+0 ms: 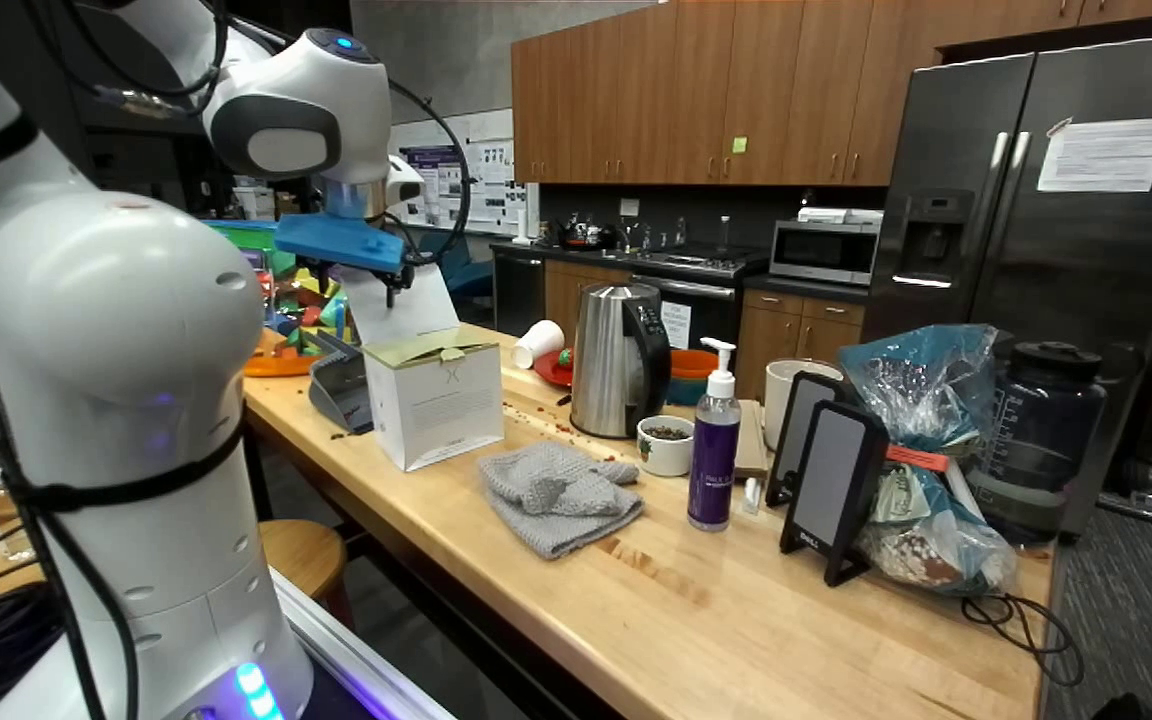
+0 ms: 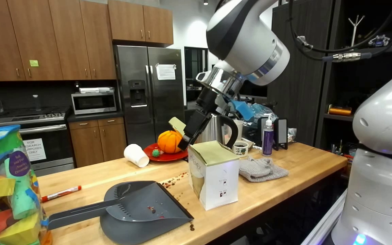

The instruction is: Open the box

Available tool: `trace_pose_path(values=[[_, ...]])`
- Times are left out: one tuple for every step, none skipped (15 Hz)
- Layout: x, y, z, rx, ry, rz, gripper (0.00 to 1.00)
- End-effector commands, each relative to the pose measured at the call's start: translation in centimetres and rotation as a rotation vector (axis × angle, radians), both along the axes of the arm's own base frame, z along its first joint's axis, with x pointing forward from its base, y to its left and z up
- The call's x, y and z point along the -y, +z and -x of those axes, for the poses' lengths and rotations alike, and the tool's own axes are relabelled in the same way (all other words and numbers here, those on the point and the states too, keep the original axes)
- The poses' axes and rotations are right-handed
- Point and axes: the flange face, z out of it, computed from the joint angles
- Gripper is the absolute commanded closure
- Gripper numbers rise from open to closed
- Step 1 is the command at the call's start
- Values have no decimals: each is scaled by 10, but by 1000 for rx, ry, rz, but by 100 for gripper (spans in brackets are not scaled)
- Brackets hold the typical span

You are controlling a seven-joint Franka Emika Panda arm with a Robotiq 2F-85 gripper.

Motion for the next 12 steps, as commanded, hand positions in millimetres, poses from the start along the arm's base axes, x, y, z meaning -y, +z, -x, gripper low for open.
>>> trace_pose_path(values=[[4, -11, -4, -9, 21, -28, 0], [4, -14, -4, -14, 24, -29, 0], [4, -18, -4, -21, 27, -29, 0], [3, -21, -4, -30, 29, -27, 0], [2, -25, -4, -38, 34, -24, 0], [2, -28, -4, -44, 37, -22, 0], [1, -30, -3, -52, 39, -19, 0], [1, -33, -3, -59, 40, -17, 0], [0, -36, -3, -64, 43, -16, 0], [0, -39, -3, -69, 46, -12, 0], [-1, -41, -3, -73, 47, -7, 0], [-1, -43, -3, -76, 49, -6, 0]])
